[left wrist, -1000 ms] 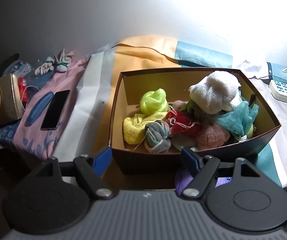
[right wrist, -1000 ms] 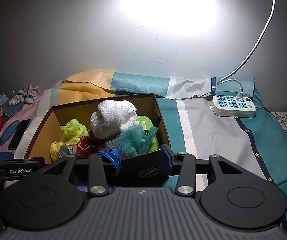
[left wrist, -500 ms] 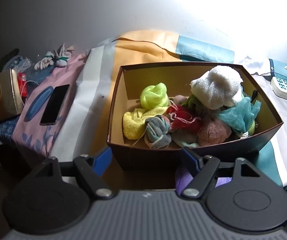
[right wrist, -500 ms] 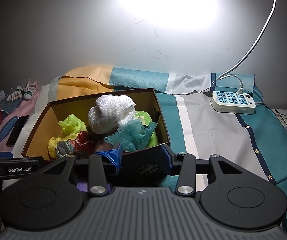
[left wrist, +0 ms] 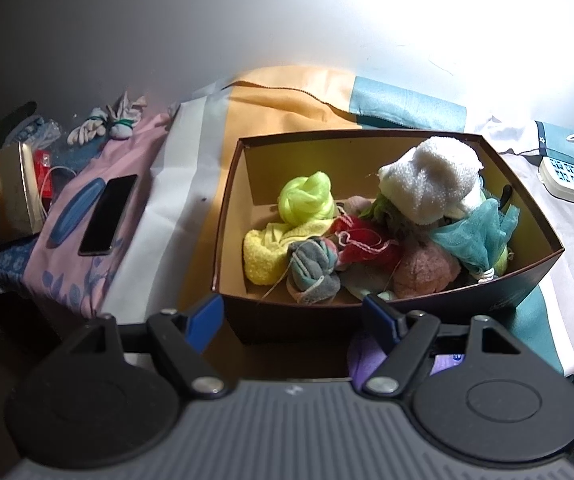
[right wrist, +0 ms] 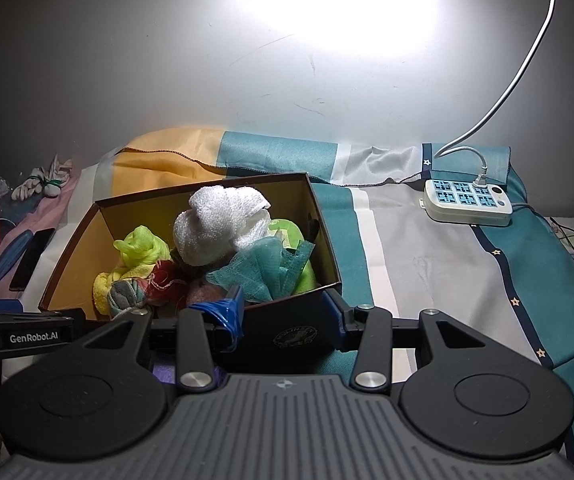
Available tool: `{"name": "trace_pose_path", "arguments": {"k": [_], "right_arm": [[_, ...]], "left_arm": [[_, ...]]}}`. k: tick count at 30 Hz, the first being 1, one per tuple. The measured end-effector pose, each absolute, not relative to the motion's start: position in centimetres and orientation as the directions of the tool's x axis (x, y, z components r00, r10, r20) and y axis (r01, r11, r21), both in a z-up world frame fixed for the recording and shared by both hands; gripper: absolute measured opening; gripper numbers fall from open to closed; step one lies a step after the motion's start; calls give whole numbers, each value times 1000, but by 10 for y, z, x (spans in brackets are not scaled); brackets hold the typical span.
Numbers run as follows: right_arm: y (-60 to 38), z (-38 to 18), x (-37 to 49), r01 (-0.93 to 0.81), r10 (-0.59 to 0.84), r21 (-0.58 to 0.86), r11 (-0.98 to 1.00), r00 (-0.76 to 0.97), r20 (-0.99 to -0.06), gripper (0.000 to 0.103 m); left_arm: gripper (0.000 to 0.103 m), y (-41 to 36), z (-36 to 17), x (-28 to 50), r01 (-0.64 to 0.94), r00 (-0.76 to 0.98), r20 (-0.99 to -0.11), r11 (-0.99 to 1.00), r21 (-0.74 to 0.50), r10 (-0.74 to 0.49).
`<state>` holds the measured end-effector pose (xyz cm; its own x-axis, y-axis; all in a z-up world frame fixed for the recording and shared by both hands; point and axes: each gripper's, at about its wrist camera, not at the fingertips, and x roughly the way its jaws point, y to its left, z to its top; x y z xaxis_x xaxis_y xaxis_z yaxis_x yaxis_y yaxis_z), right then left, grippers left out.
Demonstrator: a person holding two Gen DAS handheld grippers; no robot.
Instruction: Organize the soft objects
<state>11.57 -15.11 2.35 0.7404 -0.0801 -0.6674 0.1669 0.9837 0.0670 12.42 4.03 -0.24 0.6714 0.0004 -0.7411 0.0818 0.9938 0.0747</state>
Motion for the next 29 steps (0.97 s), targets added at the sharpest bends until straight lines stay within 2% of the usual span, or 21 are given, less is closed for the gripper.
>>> {"name": "trace_pose_path", "arguments": {"k": [23, 25, 27, 29], "right_arm": [[-149, 21, 117, 162, -74, 69, 984, 735, -674, 27], [-148, 21, 116, 162, -73, 70, 984, 736, -673, 27], [-148, 21, 117, 162, -72, 72, 984, 736, -673, 27], [-148, 21, 116, 162, -72, 74, 984, 739, -670, 27]], "left_arm": [[77, 42, 0, 123, 103, 675, -737, 994, 32, -46], [76, 43, 1, 122, 103, 678, -732, 994, 19, -56], [70, 44, 2, 122, 97, 685, -726, 995, 12, -58], [70, 44, 3, 122, 92, 690, -722, 996, 16, -52]]}}
